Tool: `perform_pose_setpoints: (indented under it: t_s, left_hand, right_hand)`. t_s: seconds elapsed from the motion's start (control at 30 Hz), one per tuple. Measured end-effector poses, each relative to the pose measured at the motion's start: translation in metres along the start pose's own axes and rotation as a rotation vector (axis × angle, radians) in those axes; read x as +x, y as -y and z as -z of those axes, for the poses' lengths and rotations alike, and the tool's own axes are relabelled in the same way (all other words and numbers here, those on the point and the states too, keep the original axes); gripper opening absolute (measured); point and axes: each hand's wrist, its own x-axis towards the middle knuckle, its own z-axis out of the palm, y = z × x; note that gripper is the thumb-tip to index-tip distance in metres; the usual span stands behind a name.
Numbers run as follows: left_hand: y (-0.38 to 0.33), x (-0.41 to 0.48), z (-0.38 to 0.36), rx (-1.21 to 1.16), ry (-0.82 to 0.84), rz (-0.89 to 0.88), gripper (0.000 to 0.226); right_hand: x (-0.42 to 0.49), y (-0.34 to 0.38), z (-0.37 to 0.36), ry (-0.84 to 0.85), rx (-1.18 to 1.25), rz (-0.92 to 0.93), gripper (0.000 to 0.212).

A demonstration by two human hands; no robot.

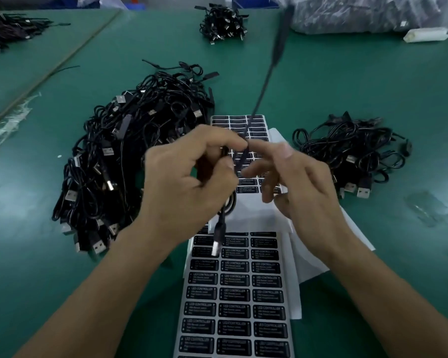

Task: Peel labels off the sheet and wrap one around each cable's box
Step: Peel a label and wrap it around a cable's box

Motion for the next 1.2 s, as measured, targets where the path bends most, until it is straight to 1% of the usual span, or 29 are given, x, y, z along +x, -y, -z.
perform_pose_setpoints:
  t_s: [0.07, 0.17, 0.3, 0.37, 0.43, 0.53, 0.57, 0.63, 0.73, 0.8, 0.83, 0.87, 0.93, 1.0, 1.07, 1.13, 1.2]
  left_hand:
    - [-0.001, 0.0, 0.002, -0.073, 0.089, 0.106, 0.024]
    - [0.001, 0.003, 0.009, -0.191, 0.183, 0.236, 0.031]
    - [0.002, 0.008, 0.019, -0.325, 0.275, 0.314, 0.031]
    - [0.003, 0.011, 0.026, -0.377, 0.32, 0.362, 0.025]
    - [0.007, 0.012, 0.032, -0.408, 0.388, 0.423, 0.02]
    - [0.015, 0.009, 0.034, -0.321, 0.434, 0.519, 0.026]
    - [0.017, 0.009, 0.034, -0.252, 0.417, 0.536, 0.026]
    - [0.022, 0.01, 0.032, -0.091, 0.314, 0.554, 0.022]
    - [0.025, 0.012, 0.034, 0.217, 0.136, 0.508, 0.014]
    - [0.021, 0.014, 0.034, 0.457, 0.077, 0.406, 0.021]
    - [0.018, 0.015, 0.033, 0.525, 0.071, 0.326, 0.023]
    - [0.013, 0.015, 0.03, 0.555, 0.099, 0.241, 0.025]
    - [0.005, 0.014, 0.023, 0.551, 0.265, 0.11, 0.032]
    - [-0.002, 0.011, 0.013, 0.501, 0.483, 0.076, 0.041]
    - [-0.004, 0.007, 0.006, 0.434, 0.616, 0.116, 0.044]
    - [-0.001, 0.004, 0.001, 0.394, 0.629, 0.163, 0.043]
    - [0.004, 0.001, -0.004, 0.394, 0.568, 0.201, 0.039]
  right_hand:
    - [0.002, 0.004, 0.001, -0.012, 0.169, -0.076, 0.032]
    - [0.006, 0.007, 0.007, -0.07, 0.297, -0.15, 0.023]
    - [0.008, 0.008, 0.014, -0.151, 0.416, -0.243, 0.016]
    - [0.009, 0.009, 0.016, -0.168, 0.442, -0.262, 0.018]
    - [0.01, 0.009, 0.018, -0.181, 0.419, -0.268, 0.017]
    - [0.009, 0.008, 0.018, -0.184, 0.36, -0.256, 0.013]
    - [0.009, 0.007, 0.018, -0.182, 0.342, -0.246, 0.011]
    - [0.008, 0.006, 0.017, -0.167, 0.274, -0.214, 0.006]
    - [0.006, 0.004, 0.014, -0.103, 0.186, -0.13, 0.011]
    - [0.005, 0.001, 0.011, -0.047, 0.144, -0.065, 0.015]
    - [0.006, 0.0, 0.01, -0.019, 0.136, -0.037, 0.016]
    - [0.007, -0.001, 0.008, 0.008, 0.142, -0.012, 0.016]
    - [0.007, -0.002, 0.007, 0.054, 0.179, 0.012, 0.014]
    - [0.007, -0.004, 0.008, 0.1, 0.207, 0.03, 0.013]
    - [0.005, -0.006, 0.01, 0.104, 0.15, 0.045, 0.013]
    - [0.005, -0.006, 0.013, 0.045, -0.043, 0.045, 0.018]
    - [0.004, -0.006, 0.016, -0.043, -0.283, -0.01, 0.021]
